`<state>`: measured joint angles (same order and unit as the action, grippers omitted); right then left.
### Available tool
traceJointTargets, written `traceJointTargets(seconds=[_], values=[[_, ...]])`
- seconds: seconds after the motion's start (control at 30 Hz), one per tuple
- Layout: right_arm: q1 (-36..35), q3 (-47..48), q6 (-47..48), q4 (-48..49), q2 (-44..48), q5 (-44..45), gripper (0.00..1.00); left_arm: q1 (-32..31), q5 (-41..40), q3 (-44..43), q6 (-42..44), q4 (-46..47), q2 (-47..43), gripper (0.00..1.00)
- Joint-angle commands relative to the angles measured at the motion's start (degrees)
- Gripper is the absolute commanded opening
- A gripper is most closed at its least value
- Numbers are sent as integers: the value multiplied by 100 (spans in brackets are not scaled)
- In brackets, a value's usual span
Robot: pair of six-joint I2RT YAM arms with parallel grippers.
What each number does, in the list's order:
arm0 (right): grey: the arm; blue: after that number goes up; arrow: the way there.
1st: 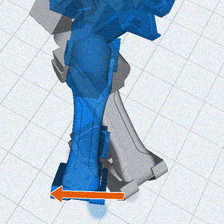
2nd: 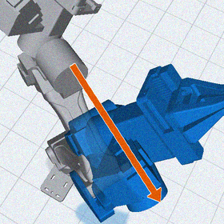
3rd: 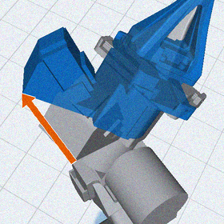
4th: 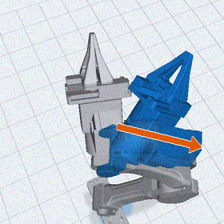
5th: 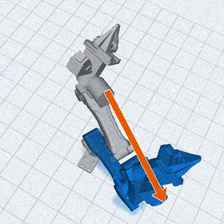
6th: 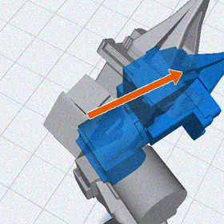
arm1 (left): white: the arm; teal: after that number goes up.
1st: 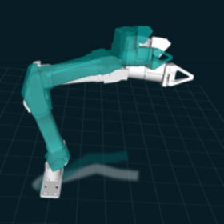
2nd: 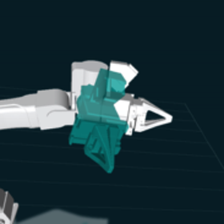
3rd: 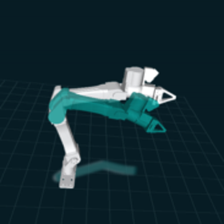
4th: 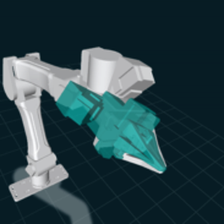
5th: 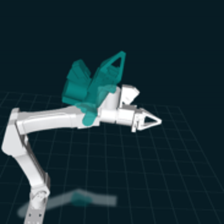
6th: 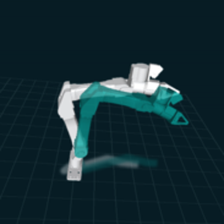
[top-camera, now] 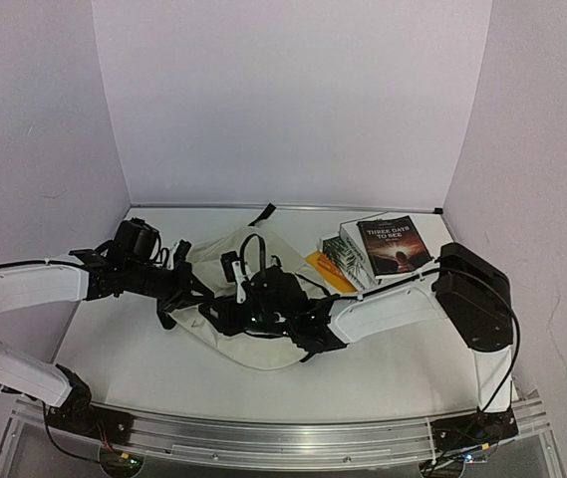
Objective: Pack the student bag
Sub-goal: Unzip the student bag at the center of the board.
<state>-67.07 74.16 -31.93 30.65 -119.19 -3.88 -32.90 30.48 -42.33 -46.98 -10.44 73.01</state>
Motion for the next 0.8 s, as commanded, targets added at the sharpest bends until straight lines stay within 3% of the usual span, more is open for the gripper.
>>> traceJointTargets(seconds=[0.0, 0.1, 0.23, 0.33, 0.57, 0.67, 0.77], values=[[-22, 433, 135, 239, -292, 86, 31, -32, 179, -48, -74, 397, -308, 0], [-22, 519, 151, 239, -387, 105, 21, -32, 164, -54, -71, 394, -314, 0], [-20, 592, 147, 244, -488, 192, 0, -32, 165, -64, -49, 366, -270, 0], [-22, 520, 127, 272, -441, 277, 0, -35, 27, -122, 31, 233, -300, 3], [-27, 225, 133, 301, -201, 388, 0, 33, -1667, -561, 237, -1067, -530, 68], [-25, 134, 107, 307, -134, 386, 0, 267, -2386, -629, 257, -1569, -536, 84], [-25, 63, 91, 308, -92, 359, 0, 820, -2535, -543, 215, -1743, -425, 90]])
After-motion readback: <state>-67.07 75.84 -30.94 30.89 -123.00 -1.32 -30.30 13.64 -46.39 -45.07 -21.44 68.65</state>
